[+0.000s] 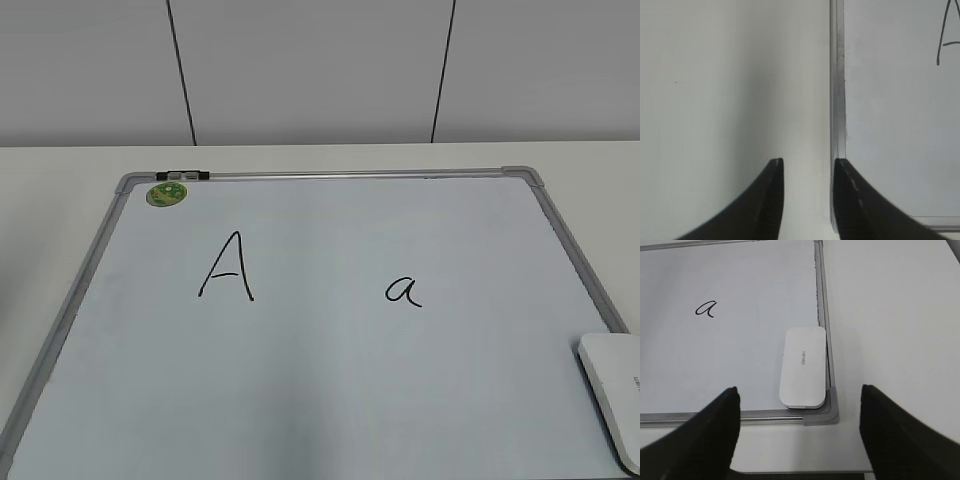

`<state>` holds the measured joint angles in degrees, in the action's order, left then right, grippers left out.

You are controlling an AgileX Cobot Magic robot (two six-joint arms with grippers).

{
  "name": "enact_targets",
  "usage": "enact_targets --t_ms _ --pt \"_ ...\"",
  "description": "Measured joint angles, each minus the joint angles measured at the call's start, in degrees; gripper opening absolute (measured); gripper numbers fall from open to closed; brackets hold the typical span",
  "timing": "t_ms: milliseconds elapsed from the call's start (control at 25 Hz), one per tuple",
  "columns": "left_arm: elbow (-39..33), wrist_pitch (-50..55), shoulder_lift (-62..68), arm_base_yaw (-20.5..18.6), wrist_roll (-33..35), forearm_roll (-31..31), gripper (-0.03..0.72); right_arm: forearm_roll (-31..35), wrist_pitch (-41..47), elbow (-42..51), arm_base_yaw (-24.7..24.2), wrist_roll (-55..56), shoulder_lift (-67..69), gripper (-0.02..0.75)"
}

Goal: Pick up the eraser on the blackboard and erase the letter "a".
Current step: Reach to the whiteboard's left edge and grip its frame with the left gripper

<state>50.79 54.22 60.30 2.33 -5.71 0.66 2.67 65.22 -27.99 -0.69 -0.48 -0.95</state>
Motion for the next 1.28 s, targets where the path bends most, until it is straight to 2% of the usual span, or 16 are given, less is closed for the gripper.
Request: enact_targets --t_ms 400,1280 --pt "14.85 2.69 22.83 4.88 0.00 -0.22 0.243 0.00 0.00 0.00 0.00 0.00 0.00 0.554" --pt "30.66 3.00 53.31 4.98 0.10 -0.66 0.243 0.00 0.00 0.00 0.00 0.00 0.00 0.554"
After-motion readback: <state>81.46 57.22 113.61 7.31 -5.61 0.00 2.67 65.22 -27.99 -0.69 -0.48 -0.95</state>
